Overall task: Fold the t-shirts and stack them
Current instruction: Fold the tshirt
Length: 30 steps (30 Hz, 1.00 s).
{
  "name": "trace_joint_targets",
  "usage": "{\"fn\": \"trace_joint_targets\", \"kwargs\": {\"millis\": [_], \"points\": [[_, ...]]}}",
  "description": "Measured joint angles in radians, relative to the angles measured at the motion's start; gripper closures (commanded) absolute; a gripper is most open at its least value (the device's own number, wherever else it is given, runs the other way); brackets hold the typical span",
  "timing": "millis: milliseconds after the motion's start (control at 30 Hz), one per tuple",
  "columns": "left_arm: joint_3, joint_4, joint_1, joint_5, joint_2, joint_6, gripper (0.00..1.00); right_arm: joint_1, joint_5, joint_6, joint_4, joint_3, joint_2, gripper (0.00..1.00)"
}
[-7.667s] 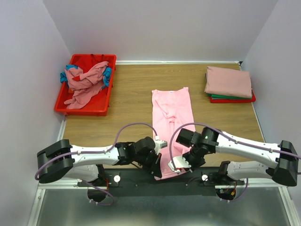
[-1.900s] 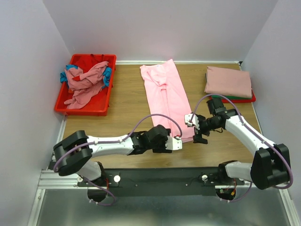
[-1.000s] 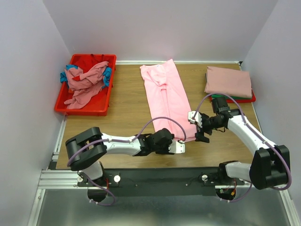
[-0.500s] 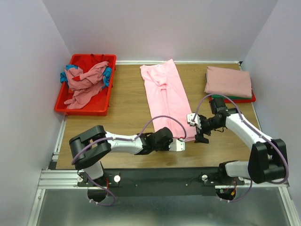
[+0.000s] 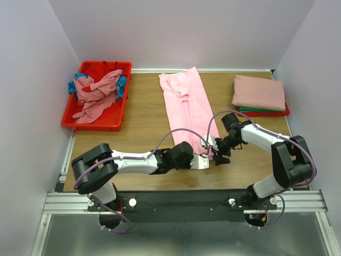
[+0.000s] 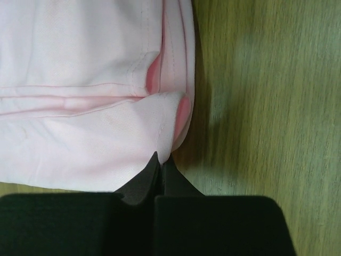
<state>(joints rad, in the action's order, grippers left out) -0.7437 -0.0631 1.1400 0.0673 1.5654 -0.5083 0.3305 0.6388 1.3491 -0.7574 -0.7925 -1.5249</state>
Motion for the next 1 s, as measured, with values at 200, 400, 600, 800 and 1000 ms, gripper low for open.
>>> {"fn": "trace_joint_targets", "kwargs": {"millis": [200,400,600,800,1000], "points": [[0.006,0.000,0.000,-0.016,0.000,0.000,1.00,0.003,-0.010,-0.040,0.043,-0.011,-0.013,0.24],[0.006,0.000,0.000,-0.020,0.000,0.000,1.00,0.029,-0.040,-0.067,0.100,-0.012,-0.020,0.41],[0.006,0.000,0.000,-0.027,0.000,0.000,1.00,0.037,-0.065,-0.099,0.135,-0.009,-0.021,0.63],[0.006,0.000,0.000,-0.028,0.000,0.000,1.00,0.037,-0.072,-0.127,0.159,0.014,0.000,0.83],[0.007,0.000,-0.008,-0.035,0.000,0.000,1.00,0.040,-0.084,-0.146,0.176,0.038,0.029,1.00]]}}
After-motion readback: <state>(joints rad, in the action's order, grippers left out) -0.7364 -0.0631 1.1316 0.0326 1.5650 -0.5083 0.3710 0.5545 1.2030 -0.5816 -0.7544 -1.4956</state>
